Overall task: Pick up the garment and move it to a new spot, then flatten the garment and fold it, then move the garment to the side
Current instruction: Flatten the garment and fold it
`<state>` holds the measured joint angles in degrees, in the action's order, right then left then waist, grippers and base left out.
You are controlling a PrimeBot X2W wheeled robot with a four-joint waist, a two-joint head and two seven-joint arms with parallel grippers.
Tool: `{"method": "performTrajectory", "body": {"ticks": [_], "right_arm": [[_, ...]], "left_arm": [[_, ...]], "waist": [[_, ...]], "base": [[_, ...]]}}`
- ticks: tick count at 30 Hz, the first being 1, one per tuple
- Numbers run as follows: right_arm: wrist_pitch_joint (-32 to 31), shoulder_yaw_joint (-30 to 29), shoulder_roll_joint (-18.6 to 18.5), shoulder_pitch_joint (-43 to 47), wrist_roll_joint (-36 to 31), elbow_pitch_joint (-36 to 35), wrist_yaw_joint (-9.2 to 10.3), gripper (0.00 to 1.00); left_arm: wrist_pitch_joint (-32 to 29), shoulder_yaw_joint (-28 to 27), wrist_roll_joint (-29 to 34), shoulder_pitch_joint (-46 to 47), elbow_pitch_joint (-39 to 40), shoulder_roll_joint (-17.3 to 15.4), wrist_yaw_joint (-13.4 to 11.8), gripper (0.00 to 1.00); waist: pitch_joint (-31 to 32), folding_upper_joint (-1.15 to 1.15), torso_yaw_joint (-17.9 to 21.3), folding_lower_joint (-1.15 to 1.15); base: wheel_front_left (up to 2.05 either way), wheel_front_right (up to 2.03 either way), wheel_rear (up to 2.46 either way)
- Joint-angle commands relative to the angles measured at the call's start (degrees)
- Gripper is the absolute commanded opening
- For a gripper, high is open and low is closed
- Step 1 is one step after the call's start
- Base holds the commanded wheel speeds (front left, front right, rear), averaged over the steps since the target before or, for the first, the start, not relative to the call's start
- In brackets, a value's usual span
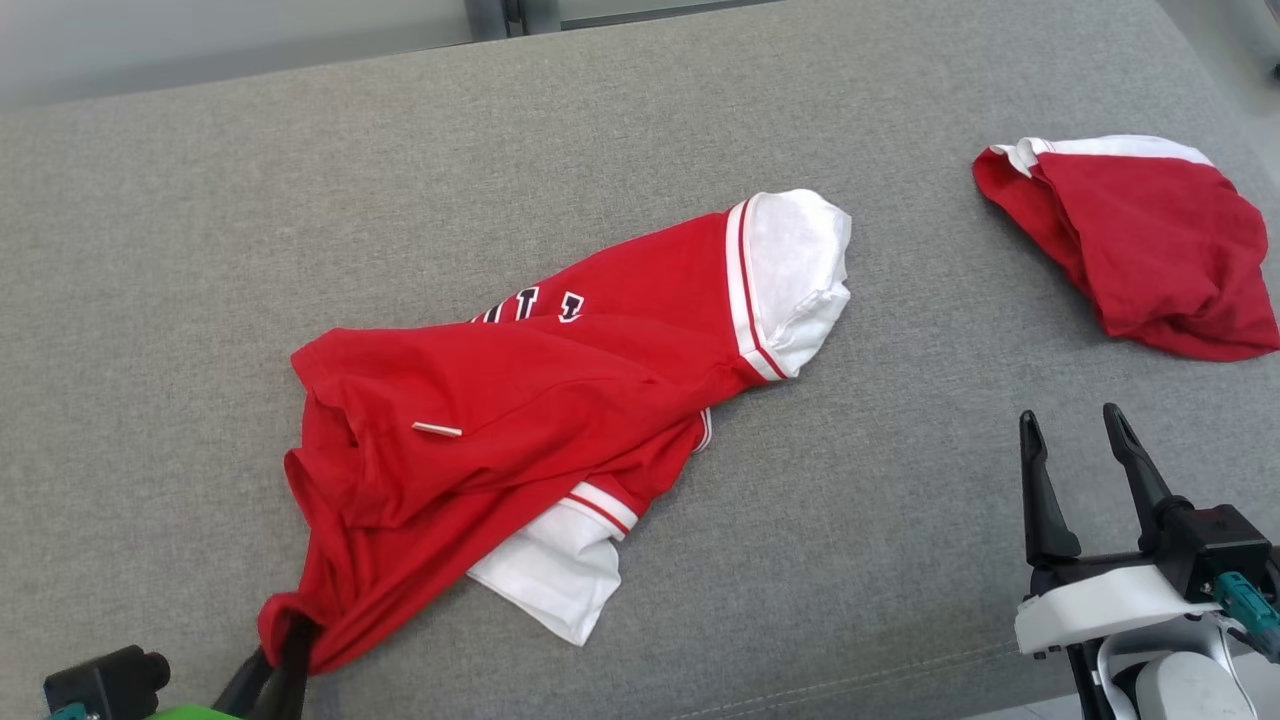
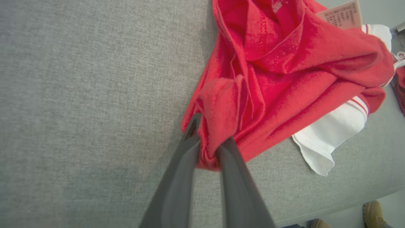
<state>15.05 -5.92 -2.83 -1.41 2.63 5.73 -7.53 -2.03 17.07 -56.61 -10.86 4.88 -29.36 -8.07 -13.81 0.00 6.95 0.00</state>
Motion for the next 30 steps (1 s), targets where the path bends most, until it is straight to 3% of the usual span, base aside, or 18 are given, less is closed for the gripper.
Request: {"method": "performTrajectory", "body": {"ticks": [1, 4, 8, 11, 16, 24, 30], "right_arm": [[0.2, 0.1, -0.1, 0.0, -0.5, -0.1, 0.09, 1.00], [0.2, 0.4, -0.1, -0.4, -1.0, -0.3, 0.09, 1.00], [0.2, 0.2, -0.1, 0.0, -0.8, -0.6, 0.09, 1.00], [0.2, -0.1, -0.1, 0.9, -0.5, -0.5, 0.09, 1.00], [0.2, 0.3, -0.1, 0.7, 0.5, -0.5, 0.09, 1.00], [0.2, 1.0, -0.1, -0.6, 1.2, -0.4, 0.09, 1.00], [0.2, 0.2, -0.1, -0.2, 1.6, -0.5, 0.09, 1.00]], "left_arm": [[-0.1, -0.4, 0.1, 1.3, -0.4, 0.1, -0.6, 1.00], [0.2, -2.1, -0.3, 1.8, -0.4, 0.2, -3.3, 1.00], [0.9, -5.7, 1.1, 1.3, 2.4, -2.3, -7.1, 1.00], [0.7, -6.7, 1.4, 3.3, 7.3, -2.7, -8.2, 1.00], [-3.6, -2.8, 2.4, 9.6, 11.4, -2.9, -8.2, 1.00], [-12.3, 6.5, 7.2, 24.1, 2.8, -0.8, -7.9, 1.00], [-15.6, 8.9, 9.6, 27.3, -2.2, -2.6, -7.8, 1.00]], "waist": [[0.5, 0.00, -0.7, 0.00], [0.7, 0.00, -0.7, 0.00], [0.8, 0.00, -0.3, 0.00], [0.6, 0.00, -0.2, 0.00], [-0.4, 0.00, 0.2, 0.00], [-1.9, 0.00, 1.6, 0.00], [-2.1, 0.00, 2.7, 0.00]], "base": [[0.00, 0.00, 0.00], [0.00, 0.00, 0.00], [0.00, 0.00, 0.00], [0.00, 0.00, 0.00], [0.00, 0.00, 0.00], [0.00, 0.00, 0.00], [0.00, 0.00, 0.00]]}}
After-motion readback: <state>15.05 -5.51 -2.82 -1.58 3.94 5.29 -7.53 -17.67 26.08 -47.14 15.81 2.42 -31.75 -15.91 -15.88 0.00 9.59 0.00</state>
